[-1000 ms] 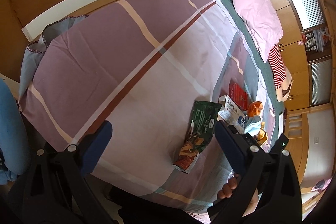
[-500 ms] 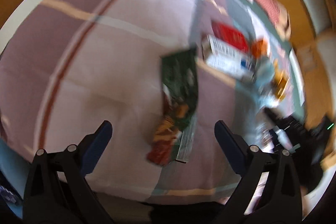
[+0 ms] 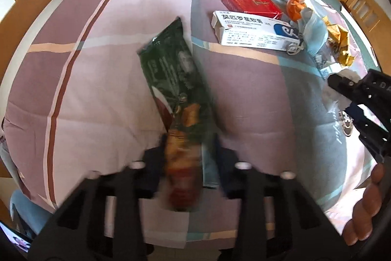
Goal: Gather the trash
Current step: 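Carry both grippers over the wastebasket and open to drop package and tissue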
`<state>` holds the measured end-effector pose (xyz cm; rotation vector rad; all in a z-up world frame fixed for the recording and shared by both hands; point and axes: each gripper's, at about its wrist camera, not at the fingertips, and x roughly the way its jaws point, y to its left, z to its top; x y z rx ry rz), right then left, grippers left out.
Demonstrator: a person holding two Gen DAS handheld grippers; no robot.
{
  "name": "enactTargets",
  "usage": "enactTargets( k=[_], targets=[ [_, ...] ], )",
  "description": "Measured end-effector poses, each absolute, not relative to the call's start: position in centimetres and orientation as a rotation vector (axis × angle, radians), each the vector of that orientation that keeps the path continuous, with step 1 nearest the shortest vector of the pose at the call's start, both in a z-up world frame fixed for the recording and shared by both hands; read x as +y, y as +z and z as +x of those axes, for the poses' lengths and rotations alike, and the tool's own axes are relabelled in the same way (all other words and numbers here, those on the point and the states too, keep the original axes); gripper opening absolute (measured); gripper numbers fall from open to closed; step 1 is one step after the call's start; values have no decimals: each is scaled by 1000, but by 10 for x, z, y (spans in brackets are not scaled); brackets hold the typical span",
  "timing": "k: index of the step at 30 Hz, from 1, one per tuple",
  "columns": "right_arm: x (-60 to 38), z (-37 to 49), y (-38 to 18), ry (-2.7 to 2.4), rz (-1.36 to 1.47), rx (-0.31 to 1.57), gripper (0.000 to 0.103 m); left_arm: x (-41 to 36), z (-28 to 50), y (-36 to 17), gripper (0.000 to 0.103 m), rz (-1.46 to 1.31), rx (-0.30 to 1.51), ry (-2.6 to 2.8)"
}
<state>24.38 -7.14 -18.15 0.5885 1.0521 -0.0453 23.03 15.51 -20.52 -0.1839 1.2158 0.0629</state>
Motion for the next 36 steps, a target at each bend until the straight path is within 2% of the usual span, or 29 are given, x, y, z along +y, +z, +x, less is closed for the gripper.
enactTargets(
  k=[13, 19, 23, 28, 36],
  targets=[
    [-66, 243, -178, -33, 559, 1045, 30, 170, 214, -162, 21, -177, 1081, 108],
    [-61, 240, -164, -2, 531, 982, 30, 170, 209, -145, 21, -155, 1031, 107],
    [-68, 224, -141, 10, 523, 883, 30, 170, 209, -140, 21, -182, 1010, 79],
    [-86, 186, -112, 41, 496, 885, 30, 157, 210, -131, 21, -201, 973, 3],
    [-185, 103, -34, -56, 381, 808, 30, 126, 195, -105, 21, -265, 934, -232]
  ],
)
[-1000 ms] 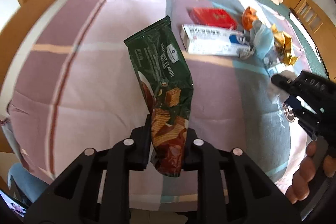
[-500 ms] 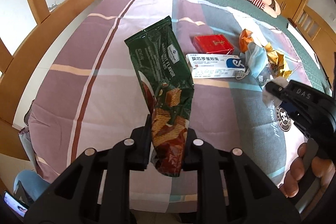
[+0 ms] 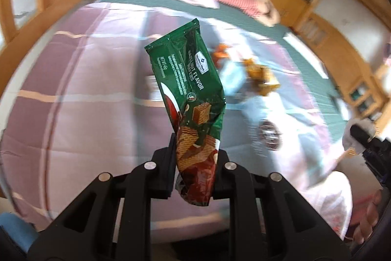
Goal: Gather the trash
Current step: 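Carry both grippers over the wastebasket and open to drop package and tissue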
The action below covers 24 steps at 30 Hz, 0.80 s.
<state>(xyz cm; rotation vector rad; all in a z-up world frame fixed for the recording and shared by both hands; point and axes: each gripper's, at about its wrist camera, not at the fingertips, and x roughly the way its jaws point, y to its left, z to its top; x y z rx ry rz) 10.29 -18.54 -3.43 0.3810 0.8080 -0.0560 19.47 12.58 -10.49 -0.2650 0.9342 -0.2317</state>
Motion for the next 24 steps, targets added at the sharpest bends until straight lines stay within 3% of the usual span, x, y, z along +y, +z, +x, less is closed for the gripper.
enactTargets(
  k=[4, 8, 13, 20, 22, 24],
  targets=[
    [-243, 56, -38, -222, 318, 872, 30, 92, 177, -92, 21, -261, 907, -404],
    [-275, 26, -80, -328, 271, 1046, 30, 46, 154, -84, 21, -196, 864, -557],
    [-297, 2, -127, -351, 429, 1211, 53, -6, 132, -89, 21, -126, 876, -719],
    [-317, -23, -57, -520, 379, 892, 70, -55, 113, -103, 21, -142, 953, -957],
    [-324, -30, -41, -552, 358, 807, 70, -81, 95, -101, 21, -100, 950, -1080],
    [-331, -36, -28, -573, 337, 740, 70, -106, 77, -103, 33, -55, 960, -1176]
  ],
)
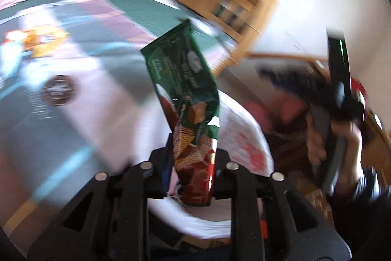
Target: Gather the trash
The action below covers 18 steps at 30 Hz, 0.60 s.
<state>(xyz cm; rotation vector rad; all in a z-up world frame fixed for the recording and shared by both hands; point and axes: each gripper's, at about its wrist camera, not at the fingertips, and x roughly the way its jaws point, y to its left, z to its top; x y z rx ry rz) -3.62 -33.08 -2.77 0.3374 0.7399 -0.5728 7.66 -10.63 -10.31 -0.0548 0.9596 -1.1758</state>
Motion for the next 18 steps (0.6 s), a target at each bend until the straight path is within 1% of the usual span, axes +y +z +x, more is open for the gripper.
enactTargets(
  k=[1, 3, 5, 6, 7, 9, 10, 12, 13, 18],
  targets=[
    [-331, -38, -22, -581, 329, 707, 71, -124, 65, -108, 57, -15, 977, -1219],
    [-332, -44, -13, -587, 318, 655, 82, -147, 50, -118, 85, 71, 989, -1203],
    [-324, -41, -8, -579, 277, 612, 88, -158, 46, -124, 86, 131, 1010, -1168],
    [-320, -40, -7, -576, 259, 598, 90, -158, 48, -123, 87, 123, 1013, -1151],
    [-314, -39, -5, -573, 226, 570, 90, -150, 55, -120, 89, 80, 999, -1129],
    [-301, -37, 0, -577, 154, 500, 100, -124, 70, -108, 93, -26, 947, -1085],
    [-290, -31, 1, -574, 101, 449, 100, -106, 80, -100, 97, -82, 910, -1051],
    [-280, -22, 3, -559, 51, 426, 100, -72, 100, -88, 97, -178, 850, -970],
    [-273, -10, 0, -521, 43, 447, 100, -52, 110, -82, 97, -237, 822, -918],
    [-255, 32, -14, -351, 186, 507, 100, 27, 142, -62, 98, -339, 712, -646]
  ],
)
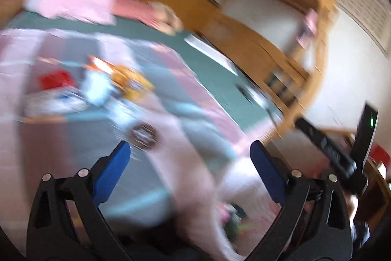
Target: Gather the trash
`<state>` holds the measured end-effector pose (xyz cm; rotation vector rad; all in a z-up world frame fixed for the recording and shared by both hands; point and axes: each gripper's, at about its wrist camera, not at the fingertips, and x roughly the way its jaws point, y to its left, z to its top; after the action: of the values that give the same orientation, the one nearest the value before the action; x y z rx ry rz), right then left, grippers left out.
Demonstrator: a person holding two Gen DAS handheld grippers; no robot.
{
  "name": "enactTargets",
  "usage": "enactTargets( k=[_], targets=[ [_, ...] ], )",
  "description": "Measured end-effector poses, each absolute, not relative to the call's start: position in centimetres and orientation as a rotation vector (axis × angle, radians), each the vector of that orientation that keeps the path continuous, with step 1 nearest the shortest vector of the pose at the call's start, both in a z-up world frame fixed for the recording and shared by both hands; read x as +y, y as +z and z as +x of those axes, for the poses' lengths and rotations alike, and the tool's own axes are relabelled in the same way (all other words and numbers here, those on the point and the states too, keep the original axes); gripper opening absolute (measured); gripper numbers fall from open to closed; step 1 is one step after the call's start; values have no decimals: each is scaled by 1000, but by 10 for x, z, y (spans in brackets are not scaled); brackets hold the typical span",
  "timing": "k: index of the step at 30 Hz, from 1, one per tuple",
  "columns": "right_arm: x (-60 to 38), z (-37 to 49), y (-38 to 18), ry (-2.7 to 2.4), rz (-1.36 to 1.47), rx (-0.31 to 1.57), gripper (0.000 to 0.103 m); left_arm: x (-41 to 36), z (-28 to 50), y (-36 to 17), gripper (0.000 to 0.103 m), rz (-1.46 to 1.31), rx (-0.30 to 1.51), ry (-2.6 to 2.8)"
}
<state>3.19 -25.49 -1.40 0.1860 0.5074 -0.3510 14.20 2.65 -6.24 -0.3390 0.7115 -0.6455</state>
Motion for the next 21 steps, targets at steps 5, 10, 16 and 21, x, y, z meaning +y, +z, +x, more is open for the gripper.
enactTargets(
  k=[5, 10, 16, 21],
  targets=[
    [-209, 105, -41, -221, 217, 679, 100, 96, 158, -37, 99, -233, 635, -308],
    [-130, 182, -67, -80, 223, 794, 100, 158, 199, -44, 99, -172, 744, -129],
    [-41, 272, -119, -18, 254, 962, 100, 258, 202, -82, 99, -498, 925, 139],
    [25, 337, -133, -49, 79, 845, 100, 326, 180, -113, 99, -806, 960, 327]
  ],
)
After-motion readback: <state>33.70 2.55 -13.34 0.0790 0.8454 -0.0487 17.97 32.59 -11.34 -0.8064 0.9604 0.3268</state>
